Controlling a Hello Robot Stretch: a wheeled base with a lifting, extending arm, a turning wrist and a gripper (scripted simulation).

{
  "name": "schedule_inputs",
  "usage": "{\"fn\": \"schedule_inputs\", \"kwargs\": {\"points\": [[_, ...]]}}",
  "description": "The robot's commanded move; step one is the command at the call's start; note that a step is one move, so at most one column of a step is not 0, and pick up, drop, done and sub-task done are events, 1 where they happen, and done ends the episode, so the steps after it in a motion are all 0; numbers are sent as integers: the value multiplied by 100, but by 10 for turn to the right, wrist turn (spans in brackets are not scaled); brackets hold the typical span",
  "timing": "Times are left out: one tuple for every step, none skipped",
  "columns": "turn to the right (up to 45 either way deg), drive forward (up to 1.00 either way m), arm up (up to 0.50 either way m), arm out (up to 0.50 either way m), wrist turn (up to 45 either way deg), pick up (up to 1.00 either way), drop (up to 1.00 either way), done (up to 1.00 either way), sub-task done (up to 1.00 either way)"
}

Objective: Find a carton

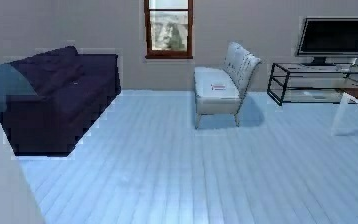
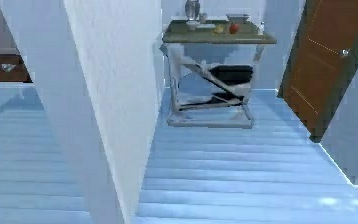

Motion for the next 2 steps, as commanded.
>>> {"fn": "schedule_inputs", "kwargs": {"points": [[0, 45, 0, 0, 0, 0, 0, 0, 0], [450, 0, 0, 0, 0, 0, 0, 0, 0]]}}
